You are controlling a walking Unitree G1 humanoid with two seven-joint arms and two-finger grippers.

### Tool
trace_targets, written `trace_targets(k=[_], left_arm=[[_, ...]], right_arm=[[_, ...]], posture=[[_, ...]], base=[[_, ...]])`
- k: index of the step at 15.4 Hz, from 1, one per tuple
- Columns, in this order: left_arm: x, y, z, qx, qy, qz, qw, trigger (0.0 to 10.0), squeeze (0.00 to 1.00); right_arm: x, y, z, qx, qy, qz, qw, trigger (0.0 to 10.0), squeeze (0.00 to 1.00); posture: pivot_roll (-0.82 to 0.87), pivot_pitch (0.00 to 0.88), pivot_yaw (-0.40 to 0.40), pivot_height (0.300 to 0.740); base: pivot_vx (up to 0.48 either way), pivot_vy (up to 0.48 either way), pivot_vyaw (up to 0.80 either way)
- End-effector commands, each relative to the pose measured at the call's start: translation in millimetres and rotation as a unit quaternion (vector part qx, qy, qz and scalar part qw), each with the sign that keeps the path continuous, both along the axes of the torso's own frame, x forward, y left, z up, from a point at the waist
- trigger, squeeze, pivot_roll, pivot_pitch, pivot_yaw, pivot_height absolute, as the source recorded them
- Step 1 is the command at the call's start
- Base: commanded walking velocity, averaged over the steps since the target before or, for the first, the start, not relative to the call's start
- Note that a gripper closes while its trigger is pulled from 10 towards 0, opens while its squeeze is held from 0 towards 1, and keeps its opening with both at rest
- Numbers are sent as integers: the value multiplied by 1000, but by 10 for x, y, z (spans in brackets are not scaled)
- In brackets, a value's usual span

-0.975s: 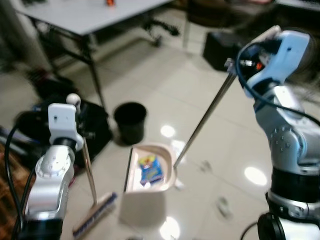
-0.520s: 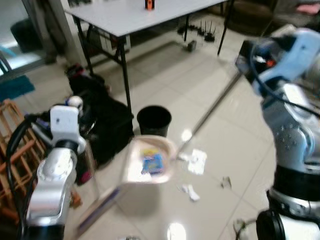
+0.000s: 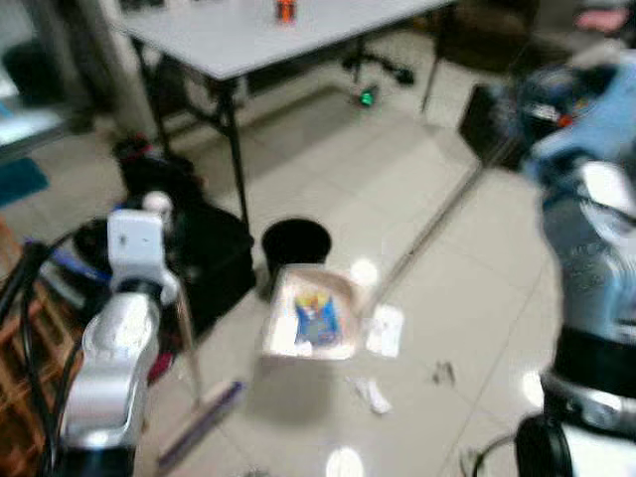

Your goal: Sweep floor

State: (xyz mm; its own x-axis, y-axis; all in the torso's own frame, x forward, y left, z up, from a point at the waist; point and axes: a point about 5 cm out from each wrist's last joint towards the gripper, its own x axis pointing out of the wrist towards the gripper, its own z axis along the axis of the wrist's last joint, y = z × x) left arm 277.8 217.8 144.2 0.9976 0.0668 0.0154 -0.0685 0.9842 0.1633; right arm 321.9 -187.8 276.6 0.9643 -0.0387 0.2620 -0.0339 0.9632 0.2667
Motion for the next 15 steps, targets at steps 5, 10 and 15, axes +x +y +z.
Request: trace_targets(k=[5,10,15], left_arm=[[9,-105,54,-9,-11,-14,1000,10000,0],[-13,-103,49,-9,-10,-15,1000,10000,0],[-12,-96,51,-5,-10,-17,1000,10000,0]], right_arm=[[-30,-58,208,-5,-51,-16,999,10000,0],[-28,-45,230,11,-53,-8,999,10000,0],[-15,-17,211,15,-48,-4,999,10000,0]], posture=[[68,5,19,740],[71,2,18,740],[74,0,22,740]], base=[[362,0,0],[395,0,0],[405,0,391]])
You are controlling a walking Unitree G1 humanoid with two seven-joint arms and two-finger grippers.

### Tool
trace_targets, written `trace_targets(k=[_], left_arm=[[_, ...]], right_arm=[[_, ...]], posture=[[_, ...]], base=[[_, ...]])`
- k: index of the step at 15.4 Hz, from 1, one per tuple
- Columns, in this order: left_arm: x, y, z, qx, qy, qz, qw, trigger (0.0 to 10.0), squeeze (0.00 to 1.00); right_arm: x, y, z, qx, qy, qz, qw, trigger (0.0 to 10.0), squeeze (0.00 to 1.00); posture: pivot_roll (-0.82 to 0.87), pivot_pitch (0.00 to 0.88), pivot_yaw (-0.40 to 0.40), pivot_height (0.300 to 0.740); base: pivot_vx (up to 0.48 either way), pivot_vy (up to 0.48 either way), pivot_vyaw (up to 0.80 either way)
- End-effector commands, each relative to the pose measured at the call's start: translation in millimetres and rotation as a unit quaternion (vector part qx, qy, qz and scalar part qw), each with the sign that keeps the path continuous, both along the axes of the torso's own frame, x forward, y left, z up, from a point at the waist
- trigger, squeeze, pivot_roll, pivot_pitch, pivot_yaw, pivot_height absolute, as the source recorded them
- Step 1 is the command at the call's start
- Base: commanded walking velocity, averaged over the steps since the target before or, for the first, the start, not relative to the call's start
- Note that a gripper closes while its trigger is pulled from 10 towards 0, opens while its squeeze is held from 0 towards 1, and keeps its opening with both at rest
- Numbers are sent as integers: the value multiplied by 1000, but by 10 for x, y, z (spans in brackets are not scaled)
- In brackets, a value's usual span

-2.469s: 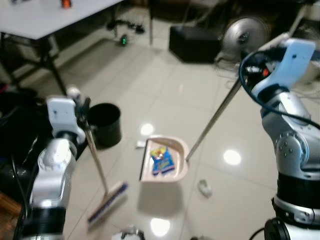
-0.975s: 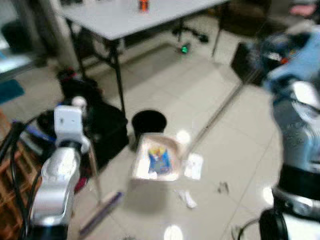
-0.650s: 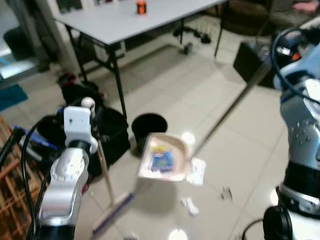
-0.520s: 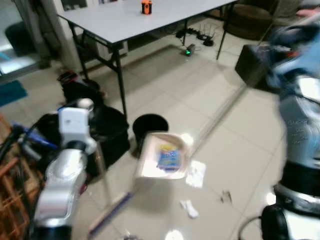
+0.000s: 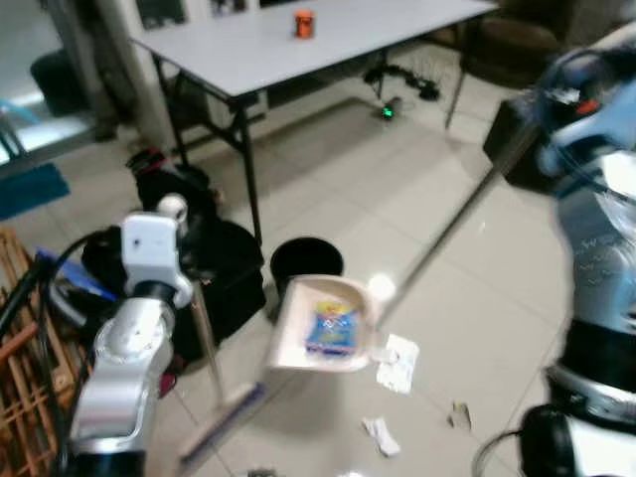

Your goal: Sweep floor

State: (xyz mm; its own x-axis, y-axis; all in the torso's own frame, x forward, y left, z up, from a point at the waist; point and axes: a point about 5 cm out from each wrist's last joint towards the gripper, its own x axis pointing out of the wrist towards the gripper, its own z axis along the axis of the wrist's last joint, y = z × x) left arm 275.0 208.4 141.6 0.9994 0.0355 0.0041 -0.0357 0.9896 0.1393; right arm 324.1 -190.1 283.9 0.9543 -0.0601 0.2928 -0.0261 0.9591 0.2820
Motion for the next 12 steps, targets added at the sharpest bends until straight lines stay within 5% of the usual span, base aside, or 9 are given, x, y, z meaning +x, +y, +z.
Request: trace_targets(k=[1,5,12], left_arm=[[21,-2,80,8,-15,-2,1000,10000,0],[53,5,98,11,-17,-2,1000,10000,0],[50,-13,89,12,-16,-7,1000,10000,0]], right_arm=[[-35,4,134,12,-30,5,999,10000,0],[-36,-86,126,53,-37,-8,998,10000,0],[-35,-113,130,58,-36,-12,998,10000,0]], posture=[[74,0,22,740],[79,0,26,740],[78,0,29,740]], base=[[405,0,800],[403,0,200],[402,0,-114]])
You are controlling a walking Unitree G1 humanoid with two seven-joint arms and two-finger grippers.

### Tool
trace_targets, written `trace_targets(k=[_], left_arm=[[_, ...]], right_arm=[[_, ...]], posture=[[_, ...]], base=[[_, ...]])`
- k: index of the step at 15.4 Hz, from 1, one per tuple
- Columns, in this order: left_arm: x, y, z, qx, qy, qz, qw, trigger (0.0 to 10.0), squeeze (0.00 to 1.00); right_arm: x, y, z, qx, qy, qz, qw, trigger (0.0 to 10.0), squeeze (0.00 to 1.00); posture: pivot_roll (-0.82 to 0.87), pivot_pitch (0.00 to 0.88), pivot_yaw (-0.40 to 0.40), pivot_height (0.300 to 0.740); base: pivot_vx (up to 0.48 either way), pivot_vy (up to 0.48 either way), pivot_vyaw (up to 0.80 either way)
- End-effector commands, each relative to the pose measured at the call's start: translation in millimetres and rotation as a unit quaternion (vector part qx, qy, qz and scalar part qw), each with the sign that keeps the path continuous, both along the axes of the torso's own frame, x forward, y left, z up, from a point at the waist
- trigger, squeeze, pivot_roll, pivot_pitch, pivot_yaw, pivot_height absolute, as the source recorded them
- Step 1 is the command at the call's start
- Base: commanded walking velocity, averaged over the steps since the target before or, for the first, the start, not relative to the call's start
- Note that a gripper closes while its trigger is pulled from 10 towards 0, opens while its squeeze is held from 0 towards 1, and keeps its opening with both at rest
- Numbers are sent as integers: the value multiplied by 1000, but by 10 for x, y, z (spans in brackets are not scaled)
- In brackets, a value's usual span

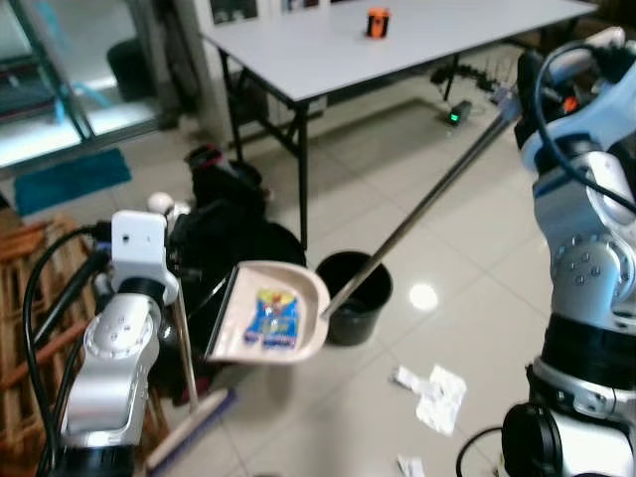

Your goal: Sweep floor

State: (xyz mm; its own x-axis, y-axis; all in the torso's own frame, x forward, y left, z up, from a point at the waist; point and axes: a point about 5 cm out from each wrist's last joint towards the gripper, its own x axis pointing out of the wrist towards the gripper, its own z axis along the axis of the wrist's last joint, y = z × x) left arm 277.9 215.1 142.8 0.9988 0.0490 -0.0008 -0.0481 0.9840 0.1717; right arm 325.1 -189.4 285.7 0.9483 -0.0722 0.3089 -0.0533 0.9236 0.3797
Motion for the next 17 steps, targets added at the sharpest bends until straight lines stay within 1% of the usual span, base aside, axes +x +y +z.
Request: trace_targets(k=[1,4,9,17], left_arm=[[28,-90,80,-3,-19,-17,1000,10000,0],[46,-81,92,-3,-22,-16,1000,10000,0],[47,-95,82,-2,-20,-18,1000,10000,0],[48,-68,85,-2,-21,-12,1000,10000,0]], right_arm=[[-45,-123,111,6,-23,-24,999,10000,0],[-53,-160,113,2,-24,-33,999,10000,0],[-58,-204,102,-5,-25,-46,999,10000,0],[-11,-141,129,-14,-31,-40,999,10000,0]], posture=[[77,0,32,740],[74,0,31,740],[73,0,35,740],[78,0,27,740]], base=[[405,0,-800],[406,0,-698],[405,0,0],[405,0,0]])
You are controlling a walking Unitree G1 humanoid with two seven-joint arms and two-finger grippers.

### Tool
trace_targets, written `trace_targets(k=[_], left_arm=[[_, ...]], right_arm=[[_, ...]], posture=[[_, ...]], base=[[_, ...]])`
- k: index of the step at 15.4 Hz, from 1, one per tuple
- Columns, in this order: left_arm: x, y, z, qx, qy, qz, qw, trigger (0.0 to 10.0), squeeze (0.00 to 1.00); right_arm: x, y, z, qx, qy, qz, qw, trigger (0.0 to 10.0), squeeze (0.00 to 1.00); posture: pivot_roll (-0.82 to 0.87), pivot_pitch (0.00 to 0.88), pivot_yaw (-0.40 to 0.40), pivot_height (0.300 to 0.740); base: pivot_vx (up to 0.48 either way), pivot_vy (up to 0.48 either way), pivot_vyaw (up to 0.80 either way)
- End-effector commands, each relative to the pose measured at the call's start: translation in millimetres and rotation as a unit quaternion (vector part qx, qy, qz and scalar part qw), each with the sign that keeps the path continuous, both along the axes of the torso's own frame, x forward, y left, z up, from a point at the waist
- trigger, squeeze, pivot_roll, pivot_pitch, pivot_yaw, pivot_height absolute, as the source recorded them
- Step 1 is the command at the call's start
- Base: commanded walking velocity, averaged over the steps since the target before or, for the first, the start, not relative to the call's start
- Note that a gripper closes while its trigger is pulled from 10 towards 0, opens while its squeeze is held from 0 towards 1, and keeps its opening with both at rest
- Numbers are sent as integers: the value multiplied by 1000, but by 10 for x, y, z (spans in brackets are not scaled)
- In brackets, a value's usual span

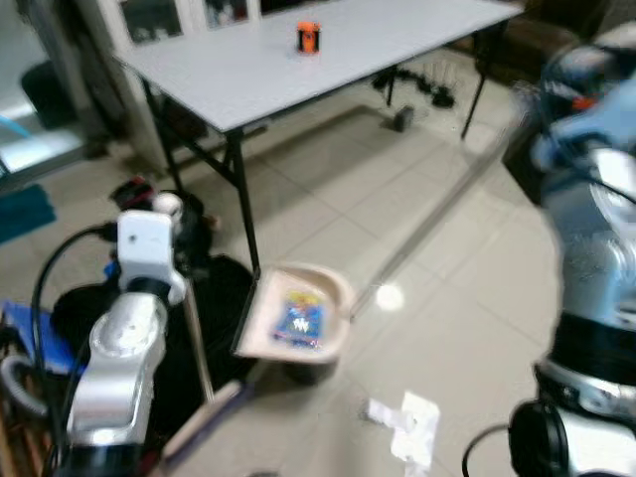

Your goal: Sweep floor

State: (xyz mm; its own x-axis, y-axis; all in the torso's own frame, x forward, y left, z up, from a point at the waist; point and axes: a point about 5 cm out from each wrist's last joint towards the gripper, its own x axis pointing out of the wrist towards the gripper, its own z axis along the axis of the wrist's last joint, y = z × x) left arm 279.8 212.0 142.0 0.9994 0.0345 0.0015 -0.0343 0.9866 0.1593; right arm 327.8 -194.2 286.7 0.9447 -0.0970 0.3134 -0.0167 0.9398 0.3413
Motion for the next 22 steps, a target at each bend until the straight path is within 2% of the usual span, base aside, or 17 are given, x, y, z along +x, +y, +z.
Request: trace_targets(k=[1,6,8,10,12,17,20,22], left_arm=[[31,-36,93,4,-20,-4,1000,10000,0],[-10,0,41,-2,-8,8,1000,10000,0],[-65,29,18,-4,-5,13,1000,10000,0],[-82,23,3,-6,-2,13,1000,10000,0],[-85,16,-2,-8,-1,12,1000,10000,0],[-86,-24,-26,-10,-1,10,1000,10000,0],[-95,-36,-40,-10,1,8,1000,10000,0],[-95,-34,-47,-10,1,9,1000,10000,0]], right_arm=[[-32,-91,127,3,-33,-20,999,10000,0],[14,-45,132,-19,-48,-23,998,10000,0],[49,8,115,-45,-55,-19,997,10000,0],[109,89,60,-98,-54,-12,994,10000,0],[141,151,31,-118,-60,-10,991,10000,0],[140,548,-39,-194,-126,38,972,10000,0],[119,677,-61,-214,-152,50,964,10000,0],[69,862,-105,-236,-180,79,952,10000,0]], posture=[[79,0,26,740],[92,0,22,740],[93,0,21,740],[97,0,20,740],[97,0,18,740],[93,0,19,740],[93,0,17,740],[93,0,16,740]], base=[[398,0,0],[63,0,0],[0,0,0],[0,0,0],[0,0,0],[0,0,0],[0,0,0],[0,0,0]])
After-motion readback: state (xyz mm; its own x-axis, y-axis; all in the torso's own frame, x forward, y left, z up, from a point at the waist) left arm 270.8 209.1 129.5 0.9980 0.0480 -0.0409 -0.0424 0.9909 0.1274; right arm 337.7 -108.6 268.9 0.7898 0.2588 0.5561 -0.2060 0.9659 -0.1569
